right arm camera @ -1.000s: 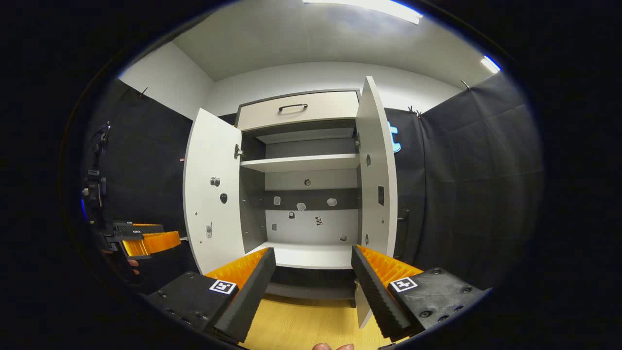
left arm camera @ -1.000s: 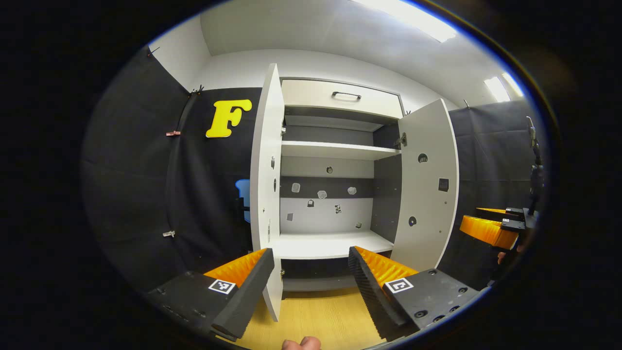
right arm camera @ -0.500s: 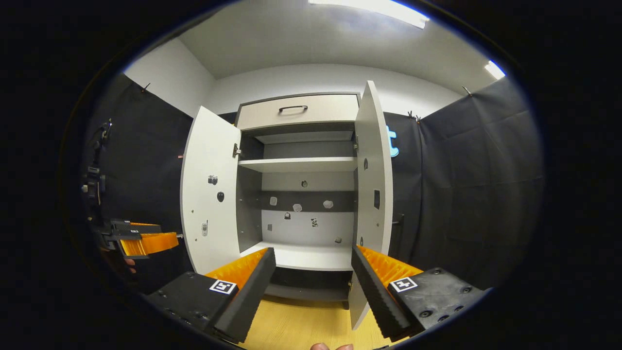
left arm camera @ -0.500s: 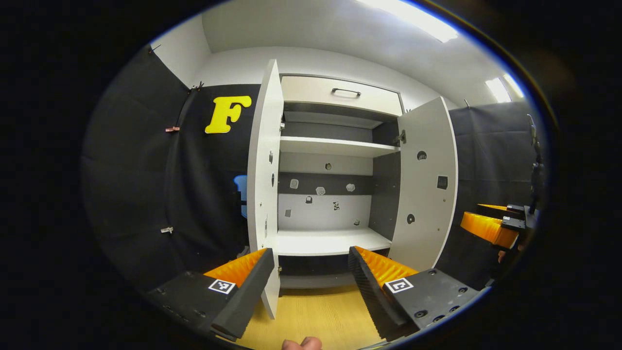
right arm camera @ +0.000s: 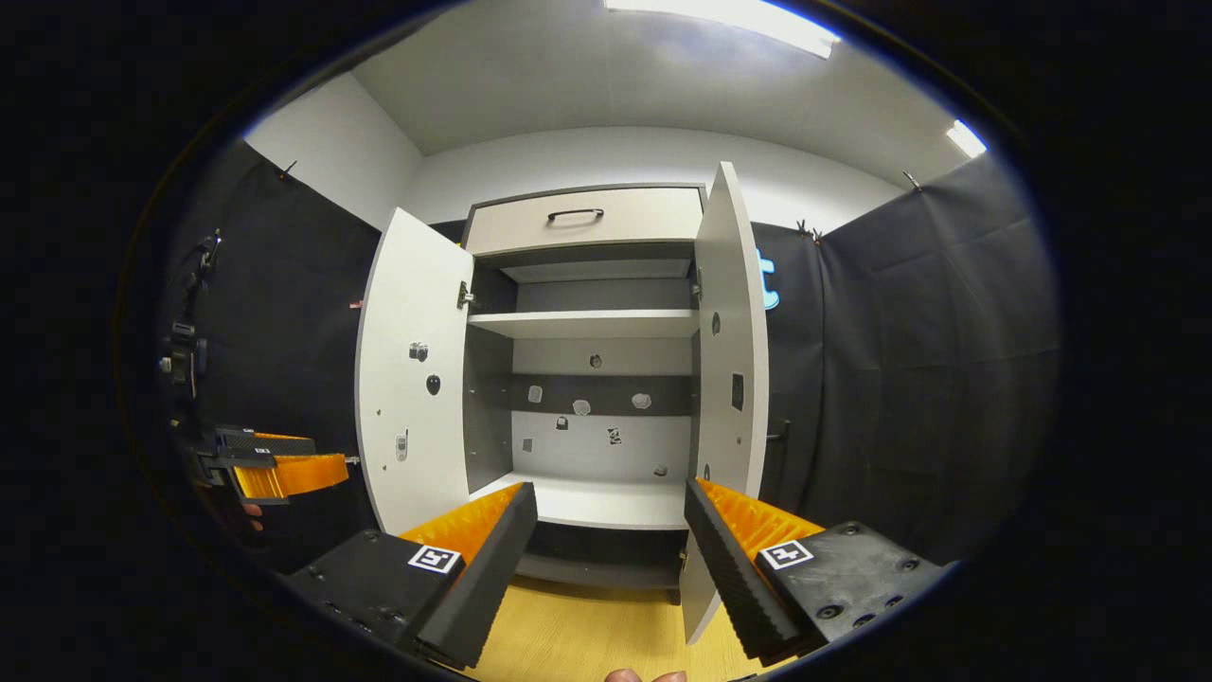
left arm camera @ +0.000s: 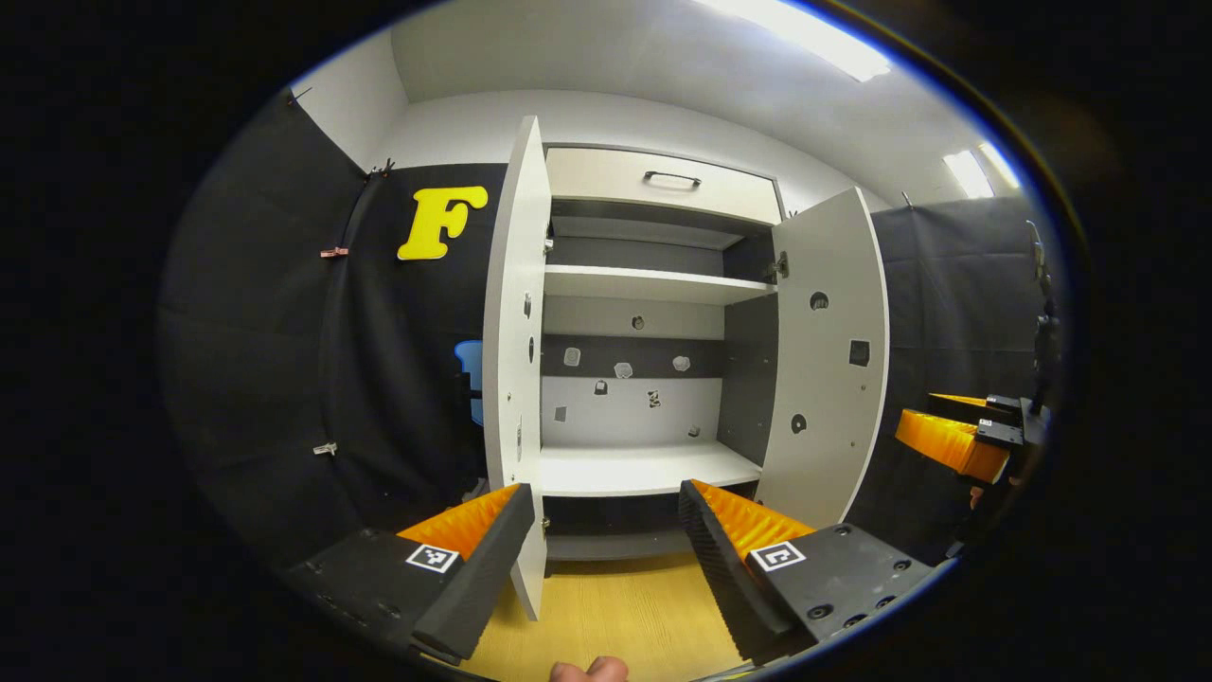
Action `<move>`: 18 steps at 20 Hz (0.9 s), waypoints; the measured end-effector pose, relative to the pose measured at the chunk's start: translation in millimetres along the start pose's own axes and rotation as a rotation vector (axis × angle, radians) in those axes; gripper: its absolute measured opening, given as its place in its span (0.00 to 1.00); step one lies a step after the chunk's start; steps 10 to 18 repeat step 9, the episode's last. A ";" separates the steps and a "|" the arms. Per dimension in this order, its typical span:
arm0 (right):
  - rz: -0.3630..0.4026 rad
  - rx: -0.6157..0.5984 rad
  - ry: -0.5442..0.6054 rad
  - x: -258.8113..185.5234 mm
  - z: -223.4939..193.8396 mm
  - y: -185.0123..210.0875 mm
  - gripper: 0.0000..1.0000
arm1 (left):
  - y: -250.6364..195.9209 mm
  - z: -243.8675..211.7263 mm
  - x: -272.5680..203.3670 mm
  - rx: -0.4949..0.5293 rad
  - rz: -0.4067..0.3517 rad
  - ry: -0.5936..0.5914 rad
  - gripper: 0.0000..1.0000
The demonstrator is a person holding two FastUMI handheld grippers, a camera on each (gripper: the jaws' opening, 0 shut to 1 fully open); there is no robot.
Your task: Open the right door of the double-door shoe cabinet with the right hand, and open the left door with the left hand.
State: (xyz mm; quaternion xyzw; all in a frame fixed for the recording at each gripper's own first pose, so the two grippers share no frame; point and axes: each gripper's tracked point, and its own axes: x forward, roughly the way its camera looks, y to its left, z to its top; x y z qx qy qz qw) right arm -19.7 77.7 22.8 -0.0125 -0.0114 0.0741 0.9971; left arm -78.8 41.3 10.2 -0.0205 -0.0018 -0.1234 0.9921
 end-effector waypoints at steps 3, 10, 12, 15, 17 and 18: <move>-0.001 0.002 0.003 -0.4 -0.6 0.1 0.98 | -2.8 -0.6 0.0 0.000 -0.009 0.000 0.96; -0.002 0.000 0.003 -0.5 -0.1 -0.1 0.98 | -4.6 0.4 -0.3 0.004 -0.012 0.000 0.96; -0.002 0.000 0.003 -0.5 -0.1 -0.1 0.98 | -4.6 0.4 -0.3 0.004 -0.012 0.000 0.96; -0.002 0.000 0.003 -0.5 -0.1 -0.1 0.98 | -4.6 0.4 -0.3 0.004 -0.012 0.000 0.96; -0.002 0.000 0.003 -0.5 -0.1 -0.1 0.98 | -4.6 0.4 -0.3 0.004 -0.012 0.000 0.96; -0.002 0.000 0.003 -0.5 -0.1 -0.1 0.98 | -4.6 0.4 -0.3 0.004 -0.012 0.000 0.96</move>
